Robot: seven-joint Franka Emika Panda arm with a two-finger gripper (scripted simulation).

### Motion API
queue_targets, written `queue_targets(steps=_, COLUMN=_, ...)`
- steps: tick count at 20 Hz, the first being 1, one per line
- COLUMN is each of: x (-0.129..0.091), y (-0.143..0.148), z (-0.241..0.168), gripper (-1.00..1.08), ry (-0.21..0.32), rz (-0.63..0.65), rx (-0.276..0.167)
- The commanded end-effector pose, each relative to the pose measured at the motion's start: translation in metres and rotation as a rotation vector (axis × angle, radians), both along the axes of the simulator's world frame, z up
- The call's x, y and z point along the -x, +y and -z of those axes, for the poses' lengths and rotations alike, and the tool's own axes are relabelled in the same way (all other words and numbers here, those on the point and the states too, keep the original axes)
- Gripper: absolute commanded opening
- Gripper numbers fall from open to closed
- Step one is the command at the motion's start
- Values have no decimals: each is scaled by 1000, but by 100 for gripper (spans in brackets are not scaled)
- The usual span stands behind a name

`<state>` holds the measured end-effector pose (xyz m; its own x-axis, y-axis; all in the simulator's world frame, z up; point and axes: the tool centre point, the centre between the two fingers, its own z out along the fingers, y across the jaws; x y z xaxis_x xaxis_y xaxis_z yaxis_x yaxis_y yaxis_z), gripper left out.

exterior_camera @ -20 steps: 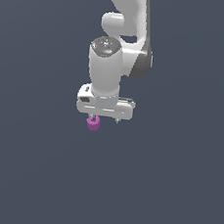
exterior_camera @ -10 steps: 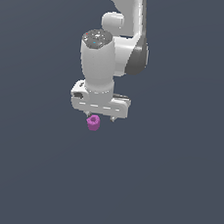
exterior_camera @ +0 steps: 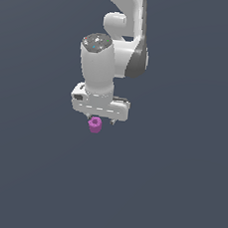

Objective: Pick up the object and move it to a goal position.

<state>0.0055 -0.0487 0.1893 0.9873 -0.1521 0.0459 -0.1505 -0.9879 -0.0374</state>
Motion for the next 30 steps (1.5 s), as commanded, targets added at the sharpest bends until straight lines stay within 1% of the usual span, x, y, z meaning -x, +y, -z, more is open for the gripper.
queue_targets(steps=1, x=6, y=-5, z=10, gripper=100, ry=6, rz=13, rx=2)
queue_targets(steps=5, x=21, y=-15, z=34, gripper=100, ry=18, rz=44, rx=8)
queue_targets(steps=10, x=46, y=-31, z=68, gripper=100, ry=37, rz=91, rx=18)
queue_targets(steps=15, x=64, y=-39, z=88, gripper=100, ry=49, rz=119, rx=25)
queue_targets(steps=19, x=70, y=-42, z=94, gripper=100, ry=53, rz=128, rx=27)
queue_targets(steps=24, x=69, y=-42, z=96, gripper=100, ry=53, rz=127, rx=26)
queue_targets(steps=30, x=70, y=-42, z=120, gripper=100, ry=53, rz=128, rx=27)
